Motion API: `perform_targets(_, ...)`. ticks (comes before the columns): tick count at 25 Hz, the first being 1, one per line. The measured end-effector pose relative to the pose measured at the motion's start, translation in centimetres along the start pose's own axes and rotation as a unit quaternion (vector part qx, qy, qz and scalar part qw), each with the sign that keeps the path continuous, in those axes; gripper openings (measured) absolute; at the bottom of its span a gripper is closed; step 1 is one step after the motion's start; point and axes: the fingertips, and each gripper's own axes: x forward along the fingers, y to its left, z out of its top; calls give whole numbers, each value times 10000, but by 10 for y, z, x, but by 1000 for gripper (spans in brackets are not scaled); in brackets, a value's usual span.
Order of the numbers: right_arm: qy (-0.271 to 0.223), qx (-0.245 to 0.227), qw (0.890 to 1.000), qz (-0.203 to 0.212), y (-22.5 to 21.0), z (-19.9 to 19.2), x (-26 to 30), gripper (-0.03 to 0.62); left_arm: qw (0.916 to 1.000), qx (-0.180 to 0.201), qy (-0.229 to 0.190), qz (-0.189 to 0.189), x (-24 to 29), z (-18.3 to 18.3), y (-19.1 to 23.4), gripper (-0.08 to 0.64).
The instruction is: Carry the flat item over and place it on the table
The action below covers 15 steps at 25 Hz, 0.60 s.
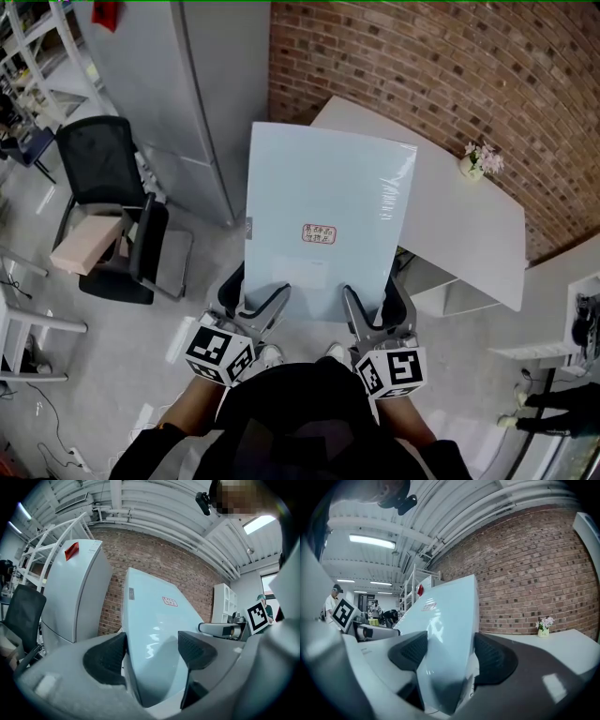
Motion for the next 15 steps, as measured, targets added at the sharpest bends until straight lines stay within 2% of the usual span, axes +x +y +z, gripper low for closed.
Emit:
perform_targets(8, 37, 62, 9999, -72, 18, -3, 9, 319, 10000, -18, 15, -56, -10, 0, 18, 354)
perform_targets(15, 56, 130, 9999, -53, 8, -4, 36, 319, 10000, -40, 64, -29, 11, 4, 35, 354)
